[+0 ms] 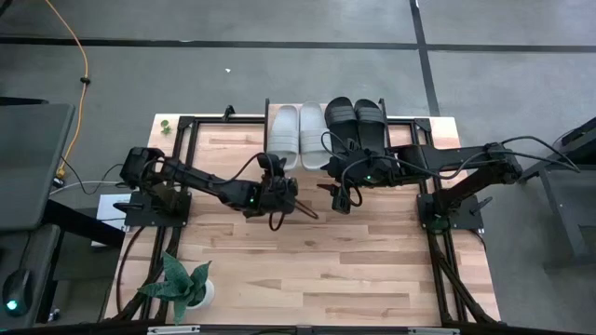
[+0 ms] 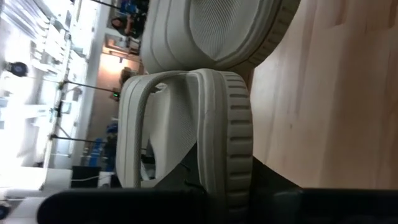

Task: Pick and place slides into the shelf
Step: Put the gray slide on the shelf, then return to Home Position

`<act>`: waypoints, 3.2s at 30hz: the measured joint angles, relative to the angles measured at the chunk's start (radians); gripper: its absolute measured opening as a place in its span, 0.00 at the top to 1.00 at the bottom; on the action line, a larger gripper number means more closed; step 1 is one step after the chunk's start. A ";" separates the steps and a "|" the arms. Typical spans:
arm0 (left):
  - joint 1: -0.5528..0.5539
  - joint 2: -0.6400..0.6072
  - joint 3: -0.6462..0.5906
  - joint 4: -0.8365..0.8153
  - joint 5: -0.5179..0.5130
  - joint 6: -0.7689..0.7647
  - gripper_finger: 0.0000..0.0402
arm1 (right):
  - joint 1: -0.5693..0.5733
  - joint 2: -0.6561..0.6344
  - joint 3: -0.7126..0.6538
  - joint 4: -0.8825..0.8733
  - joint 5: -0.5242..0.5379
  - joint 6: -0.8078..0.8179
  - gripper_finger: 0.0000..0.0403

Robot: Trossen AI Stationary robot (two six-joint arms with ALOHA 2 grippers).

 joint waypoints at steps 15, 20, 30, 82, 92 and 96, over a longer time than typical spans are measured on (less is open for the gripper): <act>0.047 0.020 0.000 0.008 0.061 -0.010 0.97 | 0.000 0.000 0.000 0.002 0.000 0.000 0.48; 0.047 0.020 0.000 0.008 0.066 -0.012 0.96 | 0.000 0.000 0.000 0.002 0.000 0.000 0.48; 0.047 0.019 0.000 -0.016 0.104 -0.036 0.95 | 0.000 0.000 0.000 0.002 0.002 0.000 0.48; -0.017 0.020 0.001 -0.005 0.060 -0.021 0.45 | 0.000 0.008 0.000 -0.003 0.000 0.007 0.48; -0.077 0.020 0.050 -0.003 0.005 -0.006 0.44 | 0.007 0.031 0.000 0.009 0.037 0.021 0.48; -0.116 0.020 0.075 -0.009 -0.047 -0.006 0.44 | 0.033 0.021 0.000 0.017 0.062 -0.006 0.48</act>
